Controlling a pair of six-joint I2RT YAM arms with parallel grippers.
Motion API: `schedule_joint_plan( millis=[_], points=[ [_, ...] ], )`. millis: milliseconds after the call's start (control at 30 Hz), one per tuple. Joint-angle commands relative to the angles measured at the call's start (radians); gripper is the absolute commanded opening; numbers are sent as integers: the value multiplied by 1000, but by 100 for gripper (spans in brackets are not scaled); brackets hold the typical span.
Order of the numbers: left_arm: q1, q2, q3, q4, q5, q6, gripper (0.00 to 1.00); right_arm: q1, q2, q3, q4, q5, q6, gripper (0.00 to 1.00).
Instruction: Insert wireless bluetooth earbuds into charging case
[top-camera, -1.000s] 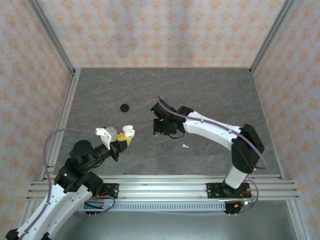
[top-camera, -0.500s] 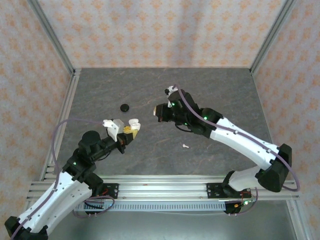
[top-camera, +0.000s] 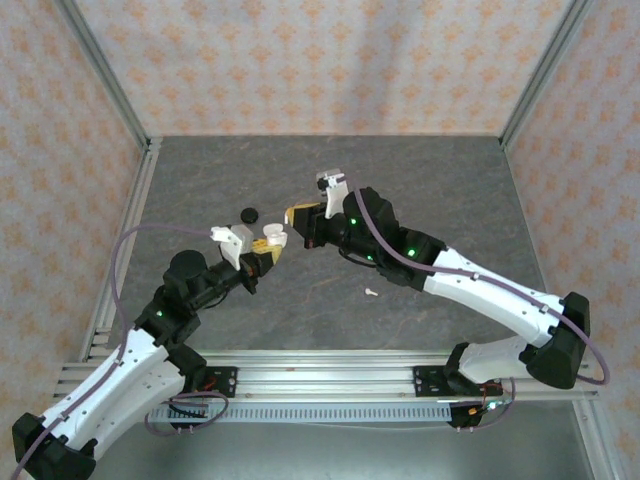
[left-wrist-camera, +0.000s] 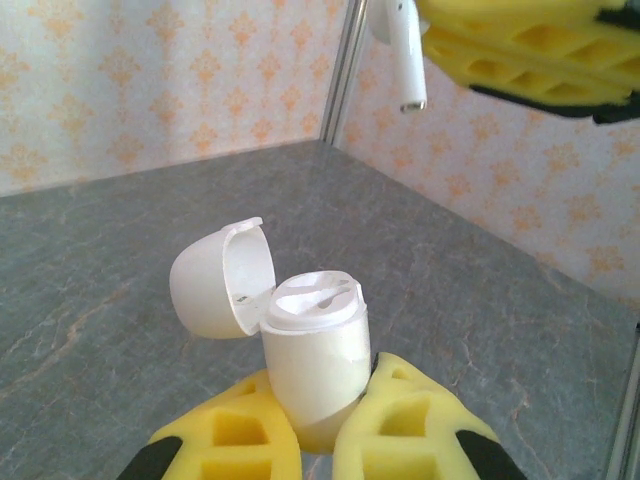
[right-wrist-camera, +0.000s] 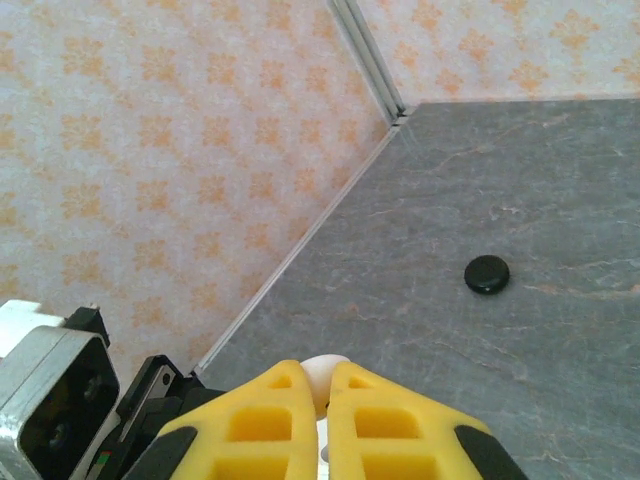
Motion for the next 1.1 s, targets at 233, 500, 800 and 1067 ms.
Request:
schedule_joint_plan(
  millis=[233, 500, 800, 1067],
  points=[
    [-15, 1, 47, 82, -18, -36, 0, 23, 6, -36, 140, -37, -64, 10],
    [-18, 2, 52, 91, -23, -44, 0, 27, 36, -39, 165, -66, -64, 10],
    [-19, -1, 56, 87, -26, -48, 0, 29, 62, -49, 181, -83, -60, 10],
    [-21, -3, 57, 86, -32, -52, 0, 31, 70, -61, 183, -91, -52, 10]
  ],
)
